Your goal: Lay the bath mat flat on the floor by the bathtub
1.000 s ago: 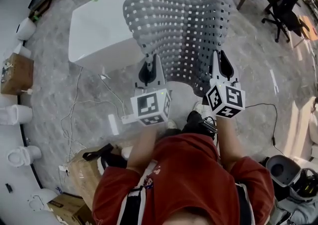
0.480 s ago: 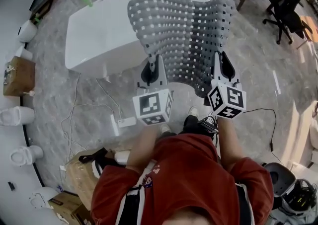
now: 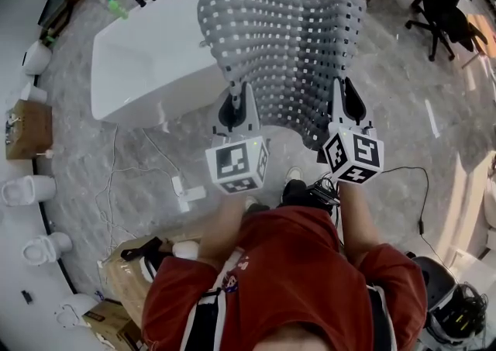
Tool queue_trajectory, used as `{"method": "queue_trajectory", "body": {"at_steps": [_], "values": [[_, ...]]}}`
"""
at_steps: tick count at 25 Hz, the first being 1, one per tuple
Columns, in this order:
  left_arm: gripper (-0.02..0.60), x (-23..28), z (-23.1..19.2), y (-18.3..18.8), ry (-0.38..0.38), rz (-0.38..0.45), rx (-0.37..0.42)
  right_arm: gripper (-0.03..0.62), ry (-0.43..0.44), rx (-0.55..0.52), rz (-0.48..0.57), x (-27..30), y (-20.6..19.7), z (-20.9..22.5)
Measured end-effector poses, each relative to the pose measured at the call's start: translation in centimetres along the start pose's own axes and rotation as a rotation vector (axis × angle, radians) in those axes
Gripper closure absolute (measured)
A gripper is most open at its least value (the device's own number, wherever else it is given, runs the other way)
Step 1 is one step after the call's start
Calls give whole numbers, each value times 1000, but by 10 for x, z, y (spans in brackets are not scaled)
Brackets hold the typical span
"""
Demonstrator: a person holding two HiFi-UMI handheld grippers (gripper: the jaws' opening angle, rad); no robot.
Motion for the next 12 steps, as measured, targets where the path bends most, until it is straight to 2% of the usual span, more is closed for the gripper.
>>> {"method": "queue_trajectory", "body": {"at_steps": [4, 12], "values": [[525, 29, 30, 1, 0, -19, -2, 517, -2, 10, -20, 17, 8, 38], [525, 51, 57, -17, 19, -71, -2, 514, 6, 27, -64, 33, -3, 77]]}}
Point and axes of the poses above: the fingertips, and each gripper's own axes: x forward along the fingers, z to its right, y out of its top, the point moved 1 cm from there along -x, backward along the fingers, and after that the axes turned 9 degrees about x, right-handed, at the moved point
